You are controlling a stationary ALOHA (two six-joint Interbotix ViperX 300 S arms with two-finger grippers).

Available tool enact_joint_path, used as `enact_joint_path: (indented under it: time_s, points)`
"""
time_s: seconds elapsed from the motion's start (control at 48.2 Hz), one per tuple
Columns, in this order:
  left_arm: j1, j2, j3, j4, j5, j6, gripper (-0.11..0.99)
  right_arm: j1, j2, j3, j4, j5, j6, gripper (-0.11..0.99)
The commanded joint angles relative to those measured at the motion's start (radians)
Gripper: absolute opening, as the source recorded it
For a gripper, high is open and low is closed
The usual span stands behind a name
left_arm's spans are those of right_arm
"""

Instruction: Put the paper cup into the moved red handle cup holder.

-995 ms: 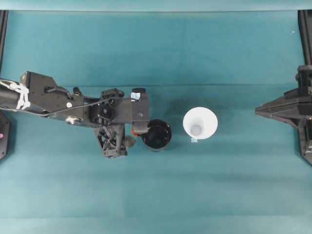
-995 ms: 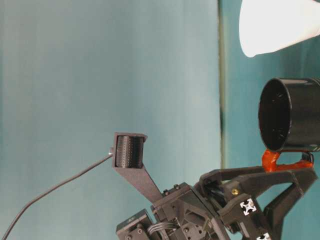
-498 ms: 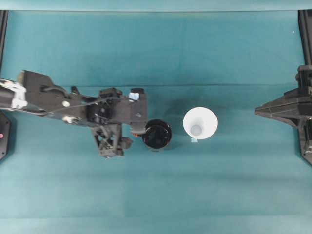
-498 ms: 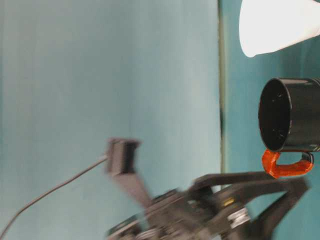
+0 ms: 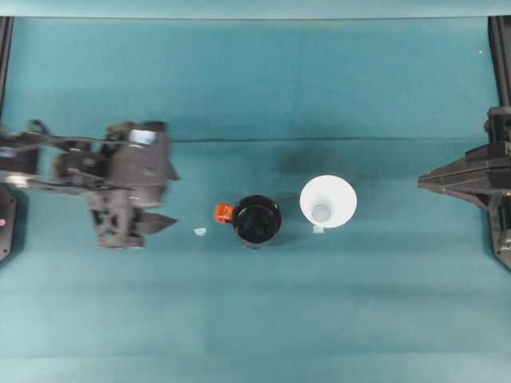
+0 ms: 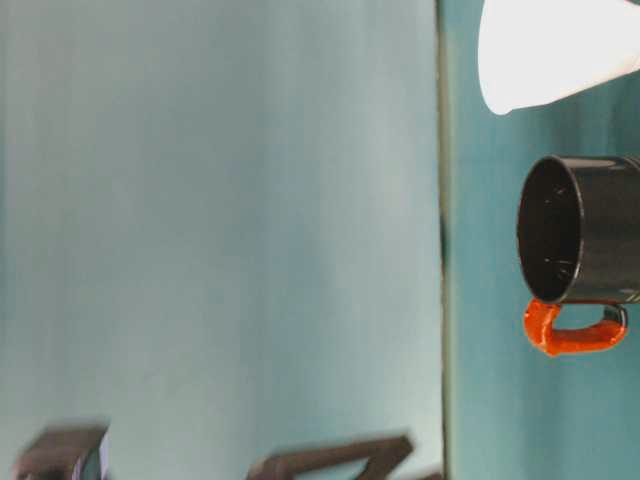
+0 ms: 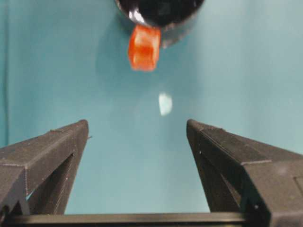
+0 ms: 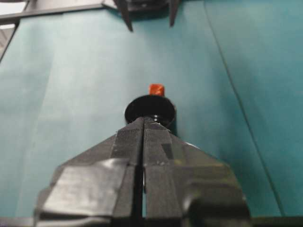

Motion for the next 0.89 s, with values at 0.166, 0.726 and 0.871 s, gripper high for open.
enact_joint_path:
  time_s: [0.166, 0.726, 0.871]
  points:
    - [-0.002, -0.071, 0.038, 0.003, -0.003, -0.012, 0.92, -0.011, 0.015, -0.008, 0.006, -0.005, 0.014, -0.1]
    - [-0.002, -0.083, 0.046, 0.002, -0.003, -0.012, 0.92, -0.097, 0.282, -0.155, 0.006, 0.181, 0.13, -0.1]
    - [-0.002, -0.094, 0.052, 0.002, -0.003, -0.012, 0.92, -0.097, 0.382, -0.218, 0.008, 0.206, 0.13, -0.05]
